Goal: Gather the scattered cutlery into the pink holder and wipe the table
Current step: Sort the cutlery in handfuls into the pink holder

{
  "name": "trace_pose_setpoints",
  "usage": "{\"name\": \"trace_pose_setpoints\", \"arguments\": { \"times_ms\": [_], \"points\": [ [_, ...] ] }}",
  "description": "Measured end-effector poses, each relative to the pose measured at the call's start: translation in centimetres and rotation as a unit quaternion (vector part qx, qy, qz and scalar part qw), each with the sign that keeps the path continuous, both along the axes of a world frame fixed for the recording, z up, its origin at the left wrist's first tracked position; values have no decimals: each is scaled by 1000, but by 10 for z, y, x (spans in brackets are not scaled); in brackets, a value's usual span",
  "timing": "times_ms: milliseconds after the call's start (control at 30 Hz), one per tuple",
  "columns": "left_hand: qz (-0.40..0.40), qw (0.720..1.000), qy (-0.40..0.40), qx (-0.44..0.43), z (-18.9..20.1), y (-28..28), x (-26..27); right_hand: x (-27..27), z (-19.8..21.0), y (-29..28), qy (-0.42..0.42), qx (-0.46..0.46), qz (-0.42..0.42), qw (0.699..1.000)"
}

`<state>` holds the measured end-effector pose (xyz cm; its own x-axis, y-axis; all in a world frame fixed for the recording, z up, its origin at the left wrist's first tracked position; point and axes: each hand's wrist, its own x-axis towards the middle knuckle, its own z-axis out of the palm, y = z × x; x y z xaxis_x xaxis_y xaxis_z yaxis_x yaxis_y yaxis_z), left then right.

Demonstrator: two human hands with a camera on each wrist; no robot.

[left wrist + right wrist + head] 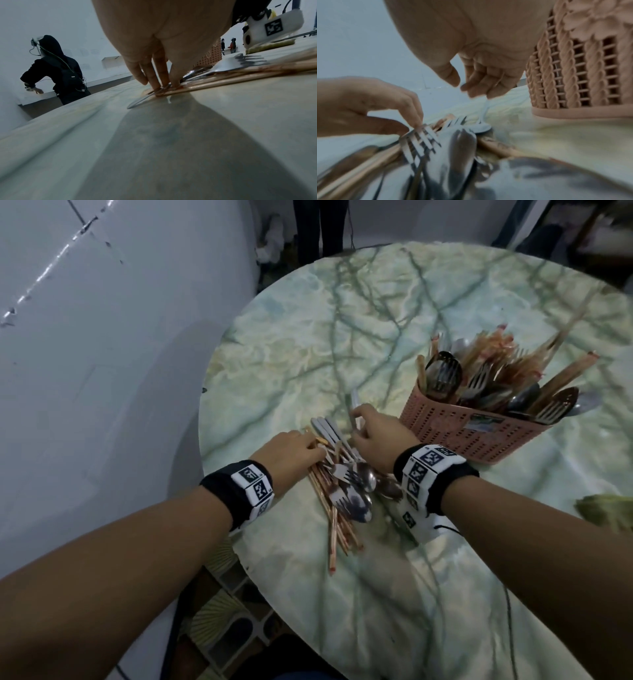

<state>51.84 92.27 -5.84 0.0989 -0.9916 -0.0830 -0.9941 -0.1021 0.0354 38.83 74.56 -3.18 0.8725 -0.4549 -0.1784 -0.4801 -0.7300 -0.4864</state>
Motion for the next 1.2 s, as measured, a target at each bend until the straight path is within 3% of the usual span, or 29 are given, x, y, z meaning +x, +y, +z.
{"name": "trace_pose_setpoints", "arguments": {
  "times_ms": [100, 167, 267, 333, 400, 567, 667, 800, 1033, 1200],
  "points": [
    [-7, 1000, 25, 7, 0, 0, 12, 3, 6, -2, -113, 67, -71, 989],
    [-23, 999, 41, -13, 1, 2, 14, 4, 8, -4, -137, 61, -55, 987],
    [-23, 995, 78, -55, 1, 8, 16, 3, 4, -9, -40, -12, 34, 999],
    [-26, 990, 97, -101, 3, 12, 16, 0, -3, -12, 85, -50, 95, 991],
    [-44, 987, 87, -125, 6, 14, 16, -3, -9, -14, 128, -85, 129, 980],
    [-111, 987, 63, -97, 12, 14, 6, 6, -15, -18, 128, -132, 105, 977],
    [-161, 983, 37, -85, 10, 12, 1, 5, -15, -17, 116, -177, 136, 968],
    [-239, 964, 0, -115, -1, 6, -10, 1, -18, -17, 87, -165, 145, 972],
    [-216, 970, -9, -111, -2, 0, -12, -5, -15, -16, 133, -178, 189, 956],
    [-190, 974, -22, -120, 5, 4, -13, -7, -14, -19, 81, -197, 199, 957]
  ]
}}
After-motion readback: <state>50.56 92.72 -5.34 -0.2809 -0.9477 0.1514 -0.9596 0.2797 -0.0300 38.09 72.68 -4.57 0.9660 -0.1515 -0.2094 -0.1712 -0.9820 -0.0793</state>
